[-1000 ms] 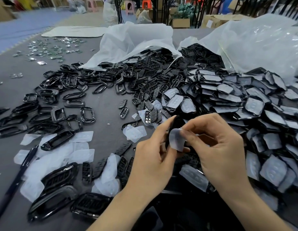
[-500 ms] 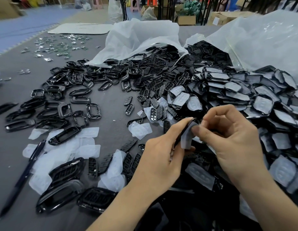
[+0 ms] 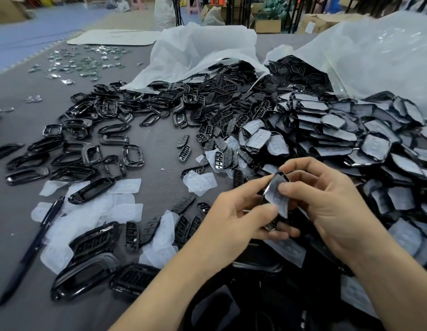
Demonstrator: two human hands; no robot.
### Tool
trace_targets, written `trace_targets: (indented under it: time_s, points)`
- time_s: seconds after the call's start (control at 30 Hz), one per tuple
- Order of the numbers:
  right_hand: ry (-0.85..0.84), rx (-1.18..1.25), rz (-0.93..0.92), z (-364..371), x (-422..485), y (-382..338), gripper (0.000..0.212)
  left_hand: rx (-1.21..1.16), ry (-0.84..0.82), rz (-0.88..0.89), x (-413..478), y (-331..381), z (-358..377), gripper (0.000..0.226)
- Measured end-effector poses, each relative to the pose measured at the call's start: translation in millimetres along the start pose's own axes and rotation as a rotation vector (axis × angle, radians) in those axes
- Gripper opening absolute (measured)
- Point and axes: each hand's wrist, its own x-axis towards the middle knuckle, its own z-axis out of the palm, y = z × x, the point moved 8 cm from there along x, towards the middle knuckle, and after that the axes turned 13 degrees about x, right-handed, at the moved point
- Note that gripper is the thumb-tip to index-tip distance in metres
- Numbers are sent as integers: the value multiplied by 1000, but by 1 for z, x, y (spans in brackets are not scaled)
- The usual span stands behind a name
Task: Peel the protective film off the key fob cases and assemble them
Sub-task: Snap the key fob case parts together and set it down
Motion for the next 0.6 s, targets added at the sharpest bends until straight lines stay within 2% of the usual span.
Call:
trace_targets:
  time_s: [0.07, 0.2, 0.3, 0.37, 0.43, 0.5, 0.53, 0.6]
  points:
    - [11, -26, -4, -2, 1, 2, 32, -35, 32, -15, 1, -1, -2, 24]
    - [26, -20, 7, -5, 2, 4, 32, -10, 56, -25, 2, -4, -2, 23]
    - [-7, -21, -3, -2, 1, 2, 13, 51, 79, -8, 1, -5, -5, 28]
    - [-16, 2, -18, 0, 0, 0, 17, 70, 78, 11, 1, -4, -4, 30]
    - [5, -75, -75, -1, -1, -4, 19, 83, 73, 25, 1, -2, -4, 31]
    - [21, -236, -165, 1, -1, -11, 7, 96, 78, 25, 1, -3, -4, 33]
    - [32, -313, -216, 2, -2, -14, 7, 108, 82, 24, 1, -4, -4, 34]
    - [53, -404, -277, 2, -3, -15, 19, 140, 86, 29, 1, -5, -4, 36]
